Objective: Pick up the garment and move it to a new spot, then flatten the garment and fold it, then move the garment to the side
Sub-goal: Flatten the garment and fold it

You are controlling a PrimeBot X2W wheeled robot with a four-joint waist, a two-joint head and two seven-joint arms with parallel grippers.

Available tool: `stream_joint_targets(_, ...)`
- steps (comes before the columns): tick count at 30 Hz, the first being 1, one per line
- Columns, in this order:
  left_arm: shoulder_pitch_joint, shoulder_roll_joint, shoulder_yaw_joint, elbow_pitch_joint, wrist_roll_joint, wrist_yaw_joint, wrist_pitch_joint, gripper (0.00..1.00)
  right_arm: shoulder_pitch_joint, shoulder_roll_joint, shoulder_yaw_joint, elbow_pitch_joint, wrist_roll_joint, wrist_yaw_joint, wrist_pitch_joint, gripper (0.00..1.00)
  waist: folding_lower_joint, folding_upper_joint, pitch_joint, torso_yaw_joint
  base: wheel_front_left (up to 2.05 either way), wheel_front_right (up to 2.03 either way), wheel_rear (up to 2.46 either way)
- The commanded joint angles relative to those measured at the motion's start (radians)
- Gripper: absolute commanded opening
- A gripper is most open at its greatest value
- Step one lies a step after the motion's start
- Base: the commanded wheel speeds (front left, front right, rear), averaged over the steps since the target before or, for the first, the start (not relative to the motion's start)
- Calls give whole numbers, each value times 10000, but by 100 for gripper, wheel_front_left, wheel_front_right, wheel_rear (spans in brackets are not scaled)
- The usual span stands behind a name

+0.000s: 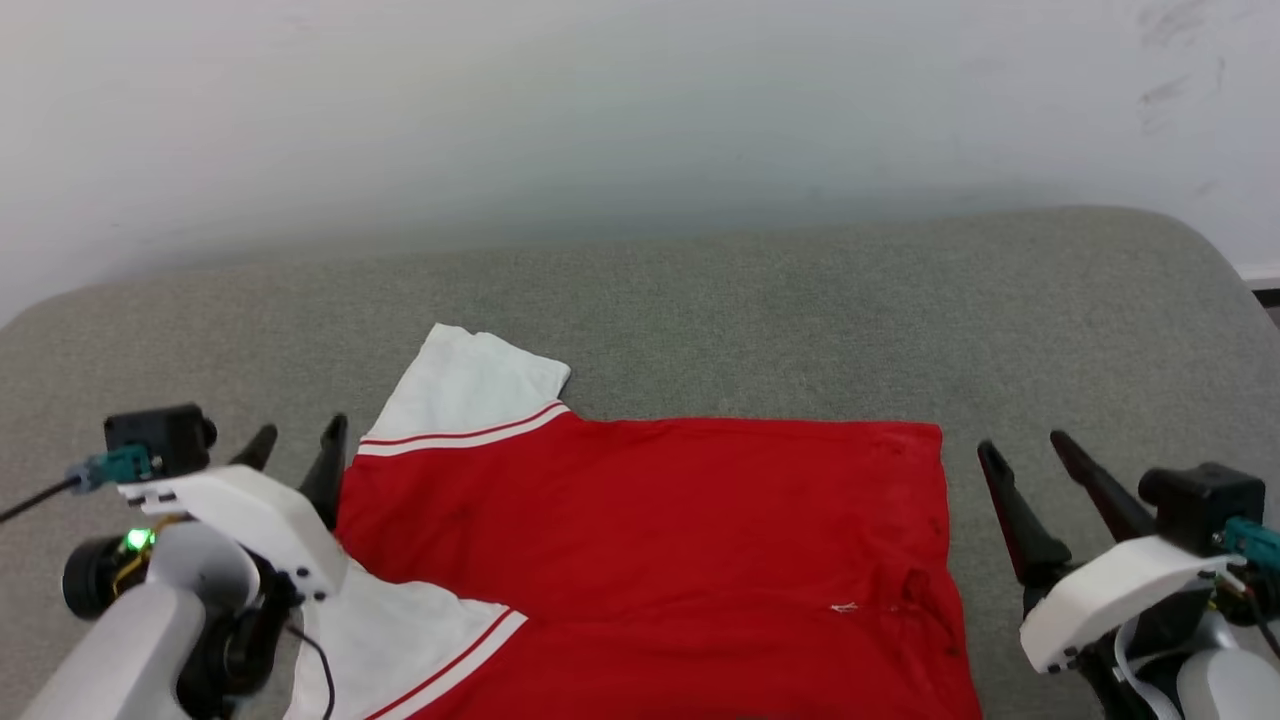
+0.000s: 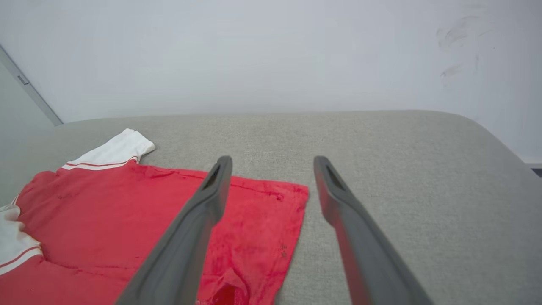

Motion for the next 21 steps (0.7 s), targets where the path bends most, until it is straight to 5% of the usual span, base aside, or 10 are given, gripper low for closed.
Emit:
stream_joint_targets(1, -569, -66, 83, 62, 80, -58, -56, 100, -316, 234, -140, -277, -148, -2, -136, 100, 1, 0, 560, -251, 0, 0, 0)
stream_joint_targets(11, -3633, 530, 215, 976, 152, -813, 1089, 100, -1365, 1145, -346, -1187, -551, -2, -673, 100, 1, 0, 2748, -1103, 0, 0, 0)
stream_joint_targets(21, -6260, 2072, -487, 1699, -278, -1839, 5468, 100, -1919, 1530, -243, -1248, -485, -2, -990, 100, 1, 0, 4384, -1917, 0, 0, 0)
